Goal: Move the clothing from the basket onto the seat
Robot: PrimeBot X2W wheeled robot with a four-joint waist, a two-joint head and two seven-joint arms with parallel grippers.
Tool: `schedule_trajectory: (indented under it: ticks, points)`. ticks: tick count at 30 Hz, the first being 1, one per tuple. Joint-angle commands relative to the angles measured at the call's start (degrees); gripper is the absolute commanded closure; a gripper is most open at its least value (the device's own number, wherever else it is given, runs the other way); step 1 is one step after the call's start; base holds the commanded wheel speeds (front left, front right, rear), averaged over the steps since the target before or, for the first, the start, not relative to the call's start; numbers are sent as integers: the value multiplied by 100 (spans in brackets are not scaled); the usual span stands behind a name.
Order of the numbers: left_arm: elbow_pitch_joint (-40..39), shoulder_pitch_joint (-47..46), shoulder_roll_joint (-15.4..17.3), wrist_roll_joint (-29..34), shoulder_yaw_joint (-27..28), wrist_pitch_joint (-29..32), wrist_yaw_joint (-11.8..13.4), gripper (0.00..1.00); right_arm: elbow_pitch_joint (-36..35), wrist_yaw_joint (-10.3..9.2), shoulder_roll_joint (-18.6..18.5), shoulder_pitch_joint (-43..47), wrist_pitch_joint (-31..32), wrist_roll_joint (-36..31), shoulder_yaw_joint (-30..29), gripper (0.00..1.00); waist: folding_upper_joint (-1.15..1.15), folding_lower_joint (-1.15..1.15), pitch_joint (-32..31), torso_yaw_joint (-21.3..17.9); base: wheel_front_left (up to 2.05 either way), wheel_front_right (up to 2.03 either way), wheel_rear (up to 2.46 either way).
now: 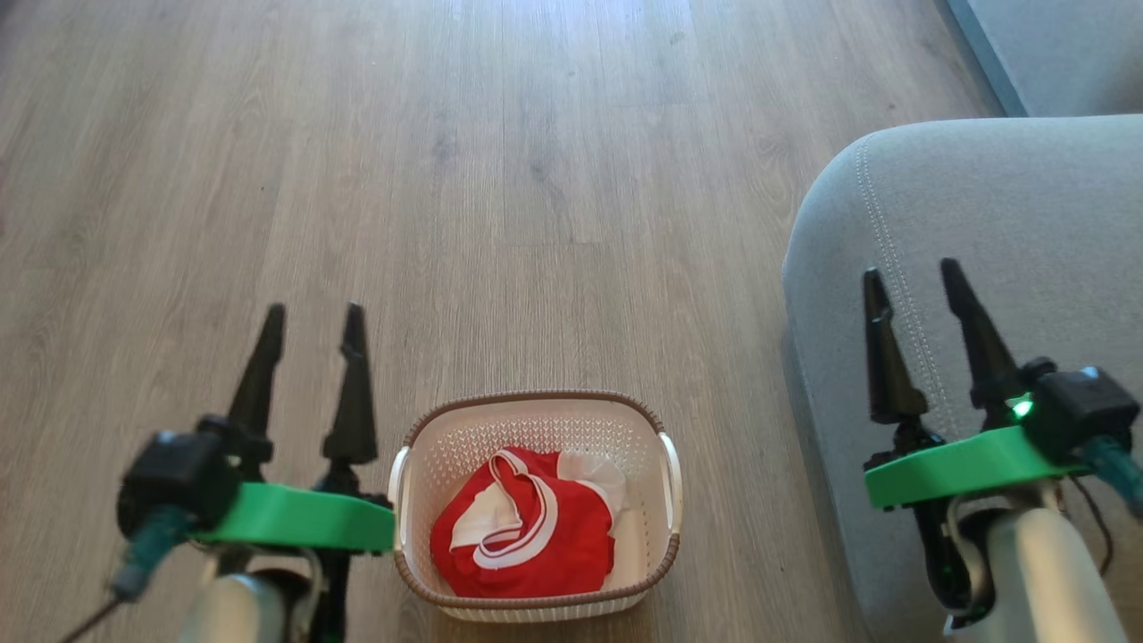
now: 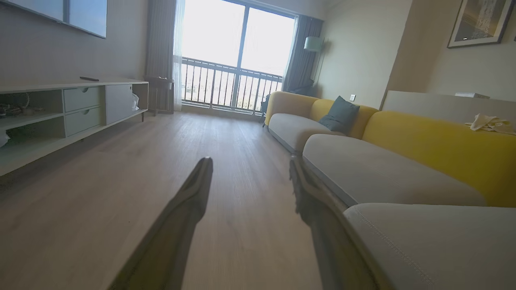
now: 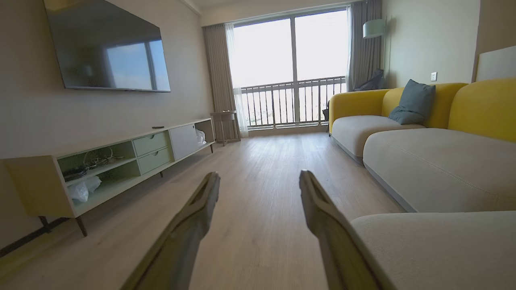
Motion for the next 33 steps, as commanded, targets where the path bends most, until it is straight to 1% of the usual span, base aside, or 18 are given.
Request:
schedule_trajectory:
  ticks: [1,3,7,18,19,21,23,29,33]
  points:
    - [-199,-164,62,170,99,-83,66,0,-199,0,-65,-238,-78,-163,144,0,0,0,-2,-3,0,0,0]
    - [-74,-115,63,394,-34,-116,184,0,-148,0,-66,-219,-112,-292,199,0,0,0,-11,-8,0,0,0]
    - [174,-68,102,721,-263,-183,323,0,-30,0,-67,-166,-179,-557,292,0,0,0,-25,-21,0,0,0]
    - [866,42,114,1372,-436,-368,556,0,479,0,-73,-89,-366,-1178,546,0,0,0,-80,-40,0,0,0]
    - [913,54,113,1436,-449,-384,571,0,566,0,-73,-77,-383,-1157,556,0,0,0,-84,-44,0,0,0]
    - [1003,80,112,1580,-482,-418,590,0,768,0,-74,-66,-417,-911,549,0,0,0,-94,-58,0,0,0]
    - [1107,112,108,1557,-488,-423,570,0,967,0,-74,-81,-422,-743,550,0,0,0,-102,-73,0,0,0]
    - [1379,177,92,1474,-439,-423,499,0,1675,0,-74,-101,-422,-639,640,0,0,0,-138,-85,0,0,0]
    - [1581,205,83,1433,-453,-423,462,0,1925,0,-74,-169,-422,-640,676,0,0,0,-150,-81,0,0,0]
